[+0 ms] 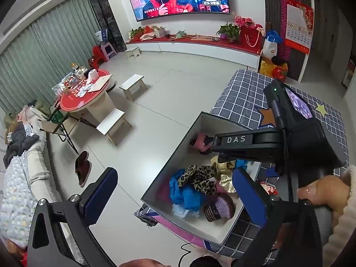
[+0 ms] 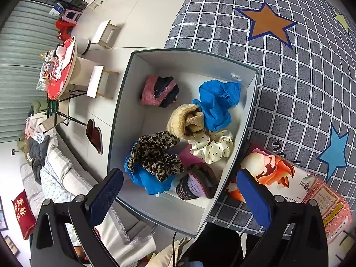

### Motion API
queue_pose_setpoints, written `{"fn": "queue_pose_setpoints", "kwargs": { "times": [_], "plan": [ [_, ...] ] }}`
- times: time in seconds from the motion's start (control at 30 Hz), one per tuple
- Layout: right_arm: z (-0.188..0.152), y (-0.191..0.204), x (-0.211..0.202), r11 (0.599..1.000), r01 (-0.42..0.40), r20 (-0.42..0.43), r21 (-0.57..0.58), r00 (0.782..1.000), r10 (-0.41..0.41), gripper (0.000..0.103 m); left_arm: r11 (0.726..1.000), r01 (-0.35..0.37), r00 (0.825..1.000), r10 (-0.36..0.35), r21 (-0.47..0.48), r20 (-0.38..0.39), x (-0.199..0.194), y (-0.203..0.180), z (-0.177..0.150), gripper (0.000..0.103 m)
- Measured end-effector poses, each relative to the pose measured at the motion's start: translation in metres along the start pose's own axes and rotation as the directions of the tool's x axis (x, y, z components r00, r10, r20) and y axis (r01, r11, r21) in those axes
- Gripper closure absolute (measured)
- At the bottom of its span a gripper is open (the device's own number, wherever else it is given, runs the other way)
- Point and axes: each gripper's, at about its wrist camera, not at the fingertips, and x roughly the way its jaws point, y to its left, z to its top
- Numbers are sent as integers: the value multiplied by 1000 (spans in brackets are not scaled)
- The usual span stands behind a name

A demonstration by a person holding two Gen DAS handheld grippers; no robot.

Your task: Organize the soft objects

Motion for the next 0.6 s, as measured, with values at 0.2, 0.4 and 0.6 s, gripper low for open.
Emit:
{"fn": "queue_pose_setpoints", "kwargs": {
  "times": [0.2,0.4,0.6],
  "plan": [
    [1,1,0,1000,1,-3,0,1000,-1,1,1000,1,1000,-1,-2,0,0,0,0,0],
    [2,1,1,1000,2,-3,0,1000,-2,1,1000,7,1000,-7,-1,-2,0,0,0,0],
    [3,3,0,1000,-7,1,-2,1000,7,1,996,92,995,-92,-7,-32,-11,4,-8,1]
  ]
}}
